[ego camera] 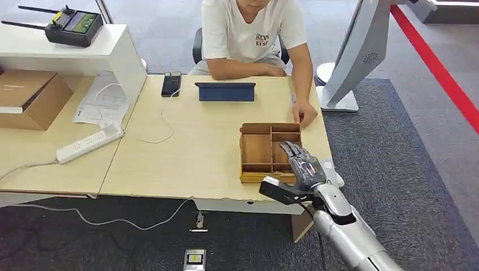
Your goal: Pass the card to the sensor for recognition and then transmit it.
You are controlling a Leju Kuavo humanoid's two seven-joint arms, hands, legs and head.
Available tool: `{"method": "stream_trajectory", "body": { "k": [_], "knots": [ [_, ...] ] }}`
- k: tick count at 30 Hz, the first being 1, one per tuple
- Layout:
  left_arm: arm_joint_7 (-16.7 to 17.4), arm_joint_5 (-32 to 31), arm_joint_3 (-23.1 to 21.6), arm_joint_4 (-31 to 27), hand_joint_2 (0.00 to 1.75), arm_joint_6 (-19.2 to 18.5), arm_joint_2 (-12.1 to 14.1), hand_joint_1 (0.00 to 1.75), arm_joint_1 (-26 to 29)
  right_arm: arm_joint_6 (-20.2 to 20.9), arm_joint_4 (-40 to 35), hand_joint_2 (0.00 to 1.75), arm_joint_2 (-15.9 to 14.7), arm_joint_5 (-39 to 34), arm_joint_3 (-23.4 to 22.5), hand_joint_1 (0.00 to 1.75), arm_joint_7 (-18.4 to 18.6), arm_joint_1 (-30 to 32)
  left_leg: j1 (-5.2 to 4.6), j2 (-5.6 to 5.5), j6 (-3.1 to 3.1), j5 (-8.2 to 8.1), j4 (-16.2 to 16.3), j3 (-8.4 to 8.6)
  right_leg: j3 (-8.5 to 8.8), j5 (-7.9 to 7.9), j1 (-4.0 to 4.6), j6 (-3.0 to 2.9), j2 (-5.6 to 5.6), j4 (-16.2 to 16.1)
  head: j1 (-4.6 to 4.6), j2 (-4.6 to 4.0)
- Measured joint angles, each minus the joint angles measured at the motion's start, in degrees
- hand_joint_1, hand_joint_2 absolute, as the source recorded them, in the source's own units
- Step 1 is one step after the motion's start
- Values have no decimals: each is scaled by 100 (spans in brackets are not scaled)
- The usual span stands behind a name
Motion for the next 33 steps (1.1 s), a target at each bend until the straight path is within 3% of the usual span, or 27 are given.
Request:
{"method": "stream_trajectory", "body": {
  "k": [14, 28, 29, 30, 31, 32, 33],
  "knots": [
    [-85, -4, 0, 0, 0, 9, 0, 0, 0, -429, 83, 175, -138, -186, -116, 0, -400, 7, 0, 0, 0, 0, 0, 1, 0, 0, 0, 0, 0, 0, 0, 0],
    [-120, 4, 0, 0, 0, 26, 0, 0, 0, -405, 75, 175, -127, -136, -186, 0, -426, 60, 0, 0, 0, 0, 0, 1, 1, 0, 0, 0, 0, 0, 0, 0],
    [-120, 4, 0, 0, 0, 28, 0, 0, 0, -387, 77, 175, -127, -133, -186, 7, -426, 63, 0, 0, 0, 0, 0, 1, 1, 0, 0, 0, 0, 0, 0, 0],
    [-120, 9, 0, 0, 0, 31, 0, 0, 0, -369, 77, 175, -127, -133, -186, 127, -426, 67, 0, 0, 0, 0, 0, 1, 1, 0, 0, 0, 0, 0, 0, 0],
    [-120, 20, 0, 0, 0, 37, 0, 0, 0, -343, 77, 175, -125, -133, -186, 127, -426, 71, 0, 0, 0, 0, 0, 1, 1, 0, 0, 0, 0, 0, 0, 0],
    [-120, 20, 0, 0, 0, 37, 0, 0, 0, -312, 77, 175, -123, -131, -186, 175, -426, 74, 0, 0, 0, 0, 0, 1, 1, 0, 0, 0, 0, 0, 0, 0],
    [-118, 22, 0, 0, 0, 37, 0, 0, 0, -293, 77, 175, -120, -129, -186, 175, -426, 78, 0, 0, 0, 0, 0, 1, 1, 0, 0, 0, 0, 0, 0, 0]
  ]
}}
